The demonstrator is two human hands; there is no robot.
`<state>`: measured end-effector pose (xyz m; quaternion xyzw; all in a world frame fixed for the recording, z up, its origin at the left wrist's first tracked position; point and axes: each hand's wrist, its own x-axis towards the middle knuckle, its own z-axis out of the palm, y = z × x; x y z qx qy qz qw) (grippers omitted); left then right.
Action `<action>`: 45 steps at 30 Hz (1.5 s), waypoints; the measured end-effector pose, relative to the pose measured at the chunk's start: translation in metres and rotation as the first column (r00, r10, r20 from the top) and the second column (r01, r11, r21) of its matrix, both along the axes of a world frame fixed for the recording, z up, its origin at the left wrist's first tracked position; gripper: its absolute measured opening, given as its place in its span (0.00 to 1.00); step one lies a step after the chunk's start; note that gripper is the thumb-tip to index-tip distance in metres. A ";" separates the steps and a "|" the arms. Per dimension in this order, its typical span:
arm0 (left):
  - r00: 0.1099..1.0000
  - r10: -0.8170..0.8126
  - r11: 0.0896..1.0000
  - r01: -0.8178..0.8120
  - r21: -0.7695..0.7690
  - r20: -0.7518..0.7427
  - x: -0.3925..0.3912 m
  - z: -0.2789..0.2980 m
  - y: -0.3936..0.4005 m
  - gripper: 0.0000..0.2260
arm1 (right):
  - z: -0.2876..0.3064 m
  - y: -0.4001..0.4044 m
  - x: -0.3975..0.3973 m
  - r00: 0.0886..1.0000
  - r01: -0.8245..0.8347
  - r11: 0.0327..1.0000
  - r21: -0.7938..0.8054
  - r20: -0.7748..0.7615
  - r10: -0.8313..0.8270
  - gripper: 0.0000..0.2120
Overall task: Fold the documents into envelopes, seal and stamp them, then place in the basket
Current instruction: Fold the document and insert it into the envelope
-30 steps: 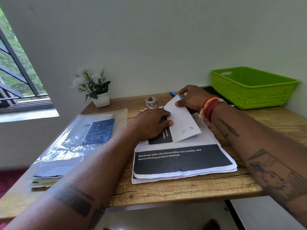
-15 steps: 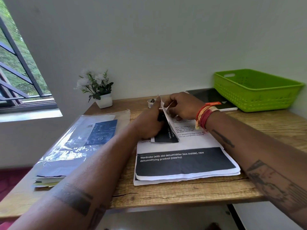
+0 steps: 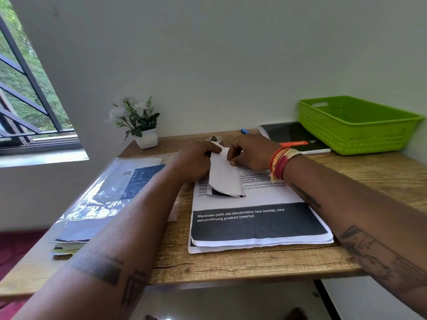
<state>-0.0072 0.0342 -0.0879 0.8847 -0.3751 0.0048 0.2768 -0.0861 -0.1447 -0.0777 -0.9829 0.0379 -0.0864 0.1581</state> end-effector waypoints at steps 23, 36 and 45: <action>0.982 -0.104 0.882 0.017 0.470 0.160 -0.023 -0.012 -0.013 0.26 | 0.004 -0.002 -0.006 0.990 0.097 0.995 -0.007 -0.098 -0.097 0.16; 0.995 -0.095 0.866 0.068 0.496 0.030 -0.022 -0.011 -0.014 0.26 | 0.025 0.007 -0.019 0.900 -0.017 1.000 0.017 -0.436 0.023 0.24; 0.995 -0.098 0.860 0.072 0.506 0.026 -0.024 -0.009 -0.014 0.25 | 0.031 0.013 -0.025 0.814 -0.095 0.995 0.038 -0.572 0.100 0.19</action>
